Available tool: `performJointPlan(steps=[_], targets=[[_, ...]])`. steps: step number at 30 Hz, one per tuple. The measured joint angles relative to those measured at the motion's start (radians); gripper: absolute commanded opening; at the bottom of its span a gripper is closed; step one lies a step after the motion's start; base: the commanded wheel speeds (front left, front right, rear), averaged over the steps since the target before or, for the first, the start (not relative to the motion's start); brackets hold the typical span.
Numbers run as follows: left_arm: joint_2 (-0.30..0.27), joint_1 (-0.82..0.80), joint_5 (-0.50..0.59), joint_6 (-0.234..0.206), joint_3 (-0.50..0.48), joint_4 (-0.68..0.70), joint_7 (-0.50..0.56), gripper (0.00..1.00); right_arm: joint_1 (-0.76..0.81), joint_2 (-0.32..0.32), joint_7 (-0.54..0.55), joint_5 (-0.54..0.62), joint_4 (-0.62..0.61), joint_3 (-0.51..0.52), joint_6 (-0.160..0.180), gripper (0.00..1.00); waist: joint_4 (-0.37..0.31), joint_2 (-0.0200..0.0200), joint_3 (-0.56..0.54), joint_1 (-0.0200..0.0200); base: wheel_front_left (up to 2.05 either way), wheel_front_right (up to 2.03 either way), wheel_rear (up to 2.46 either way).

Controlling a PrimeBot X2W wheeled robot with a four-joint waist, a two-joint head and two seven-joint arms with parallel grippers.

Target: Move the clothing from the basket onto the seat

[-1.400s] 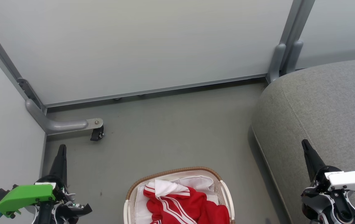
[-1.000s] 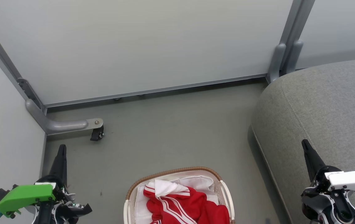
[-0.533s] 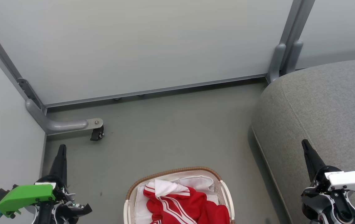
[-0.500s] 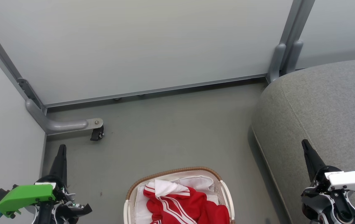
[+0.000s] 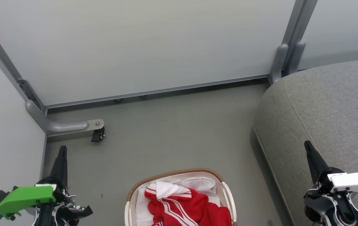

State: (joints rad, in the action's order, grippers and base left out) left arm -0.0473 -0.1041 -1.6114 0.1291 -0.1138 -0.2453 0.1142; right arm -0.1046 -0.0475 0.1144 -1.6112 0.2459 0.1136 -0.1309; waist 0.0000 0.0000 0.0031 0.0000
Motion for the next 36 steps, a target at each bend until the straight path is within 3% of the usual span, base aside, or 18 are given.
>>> performJointPlan(steps=[26, 27, 28, 29, 30, 31, 36], targets=[[0.001, 0.001, 0.000, 0.000, 0.000, -0.003, 0.000, 0.00, 0.001, 0.001, 0.000, 0.000, 0.003, 0.000, 0.000, 0.00, 0.000, 0.0000, 0.000, 0.0000, 0.00, 0.00, 0.00], [0.002, 0.004, 0.000, 0.000, 0.001, -0.012, -0.001, 1.00, 0.005, 0.003, 0.000, 0.000, 0.011, -0.001, 0.000, 1.00, 0.000, 0.0000, 0.000, 0.0000, 0.00, 0.00, 0.00], [0.003, 0.012, 0.000, 0.000, 0.002, -0.021, -0.001, 0.00, 0.013, 0.007, 0.000, 0.000, 0.020, -0.002, 0.000, 0.00, 0.000, 0.0000, 0.000, 0.0000, 0.00, 0.00, 0.00], [0.005, 0.019, 0.000, 0.000, 0.003, -0.030, -0.001, 1.00, 0.019, 0.010, 0.000, 0.000, 0.028, -0.002, 0.001, 1.00, 0.000, 0.0000, 0.000, 0.0000, 0.00, 0.00, 0.00], [0.007, 0.027, 0.000, 0.000, 0.005, -0.039, -0.001, 0.00, 0.026, 0.013, 0.000, 0.000, 0.037, -0.003, 0.001, 0.00, 0.000, 0.0000, 0.000, 0.0000, 0.00, 0.00, 0.00], [0.008, 0.036, 0.000, 0.000, 0.007, -0.048, -0.001, 1.00, 0.034, 0.016, -0.001, 0.000, 0.045, -0.004, 0.001, 1.00, 0.000, 0.0000, 0.000, 0.0000, 0.00, 0.00, 0.00], [0.009, 0.047, 0.005, -0.001, 0.024, -0.046, -0.024, 1.00, 0.039, 0.018, -0.021, 0.011, 0.052, -0.017, 0.001, 1.00, 0.000, 0.0000, 0.000, 0.0000, 0.00, 0.00, 0.00]])
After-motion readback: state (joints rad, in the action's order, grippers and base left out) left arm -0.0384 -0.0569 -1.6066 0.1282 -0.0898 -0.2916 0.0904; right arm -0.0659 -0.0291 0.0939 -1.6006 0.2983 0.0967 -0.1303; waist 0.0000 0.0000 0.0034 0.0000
